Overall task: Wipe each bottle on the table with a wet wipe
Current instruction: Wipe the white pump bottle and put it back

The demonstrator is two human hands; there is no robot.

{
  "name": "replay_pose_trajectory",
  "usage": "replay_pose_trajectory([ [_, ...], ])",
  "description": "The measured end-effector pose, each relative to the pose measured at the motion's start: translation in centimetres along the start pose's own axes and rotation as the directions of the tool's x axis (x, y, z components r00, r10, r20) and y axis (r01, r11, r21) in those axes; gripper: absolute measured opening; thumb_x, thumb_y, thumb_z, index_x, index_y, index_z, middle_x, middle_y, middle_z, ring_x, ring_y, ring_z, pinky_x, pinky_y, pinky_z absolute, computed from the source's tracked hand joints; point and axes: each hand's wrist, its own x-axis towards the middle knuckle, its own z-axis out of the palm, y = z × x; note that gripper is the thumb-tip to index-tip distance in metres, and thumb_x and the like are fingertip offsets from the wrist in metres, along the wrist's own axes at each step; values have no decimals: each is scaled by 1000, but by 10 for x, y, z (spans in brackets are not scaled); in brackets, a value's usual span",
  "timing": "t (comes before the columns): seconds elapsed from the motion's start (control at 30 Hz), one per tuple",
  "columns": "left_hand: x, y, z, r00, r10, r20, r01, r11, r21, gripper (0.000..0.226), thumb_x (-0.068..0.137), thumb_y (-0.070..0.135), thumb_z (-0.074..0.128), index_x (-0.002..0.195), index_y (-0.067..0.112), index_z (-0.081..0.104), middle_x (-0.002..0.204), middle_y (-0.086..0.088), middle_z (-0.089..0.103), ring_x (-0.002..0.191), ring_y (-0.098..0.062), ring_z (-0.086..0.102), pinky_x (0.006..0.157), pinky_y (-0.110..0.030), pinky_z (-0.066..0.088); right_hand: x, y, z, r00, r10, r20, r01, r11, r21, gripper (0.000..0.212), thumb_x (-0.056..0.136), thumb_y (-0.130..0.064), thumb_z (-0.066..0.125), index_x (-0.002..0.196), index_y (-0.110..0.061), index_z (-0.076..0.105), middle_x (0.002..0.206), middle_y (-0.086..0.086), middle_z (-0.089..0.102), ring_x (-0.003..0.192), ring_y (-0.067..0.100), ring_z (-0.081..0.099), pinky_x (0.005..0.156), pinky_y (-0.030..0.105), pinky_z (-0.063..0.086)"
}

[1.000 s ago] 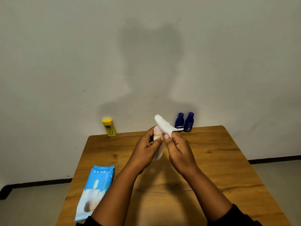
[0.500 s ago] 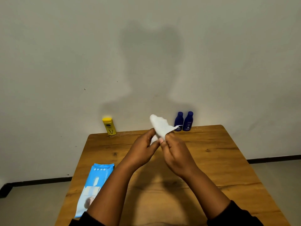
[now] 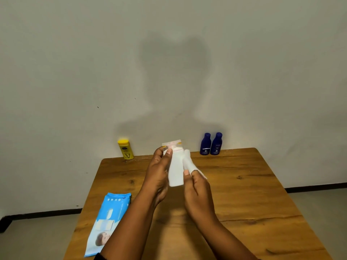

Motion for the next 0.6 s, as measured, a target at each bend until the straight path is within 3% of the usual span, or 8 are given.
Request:
replay_pose_trajectory([
  [0.1, -5, -3, 9, 998, -41, 40, 43, 998, -36, 23, 101, 22, 49, 120, 19, 61, 104, -3, 76, 89, -13, 74, 67, -25, 58, 22, -20, -1, 994, -96, -61, 96, 995, -7, 21, 99, -30, 43, 101, -14, 57, 101, 6, 63, 89, 12, 62, 64, 14, 49],
  [0.2, -7, 0, 21, 997, -72, 34, 75, 992, -104, 29, 103, 22, 45, 127, 15, 60, 116, -9, 73, 100, -17, 72, 75, -26, 59, 38, -38, 2, 971, -223, -85, 215, 972, -93, 23, 100, -27, 42, 98, -10, 58, 96, 8, 64, 87, 17, 62, 69, 24, 52],
  [0.33, 3, 7, 13, 985, -172, -34, 152, 934, -323, 44, 98, 34, 51, 137, 12, 53, 129, -21, 63, 121, -37, 60, 101, -50, 50, 6, -8, 6, 943, -329, 43, 329, 910, -254, 35, 96, -46, 33, 93, -17, 53, 93, 0, 58, 82, 4, 55, 66, 6, 41],
  [0.43, 6, 1, 0, 971, -221, -91, 175, 915, -364, 51, 94, 42, 55, 132, 7, 53, 108, -19, 68, 102, -36, 65, 100, -54, 48, -14, 17, 1, 946, -309, 95, 323, 892, -316, 39, 90, -57, 24, 88, -24, 45, 94, 0, 56, 82, 1, 48, 63, 2, 36],
  [0.57, 2, 1, 8, 972, -233, -31, 206, 908, -364, 52, 92, 59, 52, 107, 11, 62, 83, -11, 65, 82, -24, 65, 86, -44, 52, -3, 14, 1, 955, -295, 41, 296, 928, -224, 23, 98, -37, 42, 86, -20, 51, 89, -3, 56, 79, 3, 55, 61, 8, 43],
  [0.6, 1, 3, 13, 973, -232, -10, 215, 916, -338, 52, 91, 62, 50, 99, 12, 63, 80, -9, 64, 79, -21, 63, 79, -39, 53, -4, 11, 2, 946, -319, 62, 325, 921, -214, 27, 97, -41, 40, 87, -19, 53, 89, -4, 57, 80, 2, 56, 63, 9, 43],
])
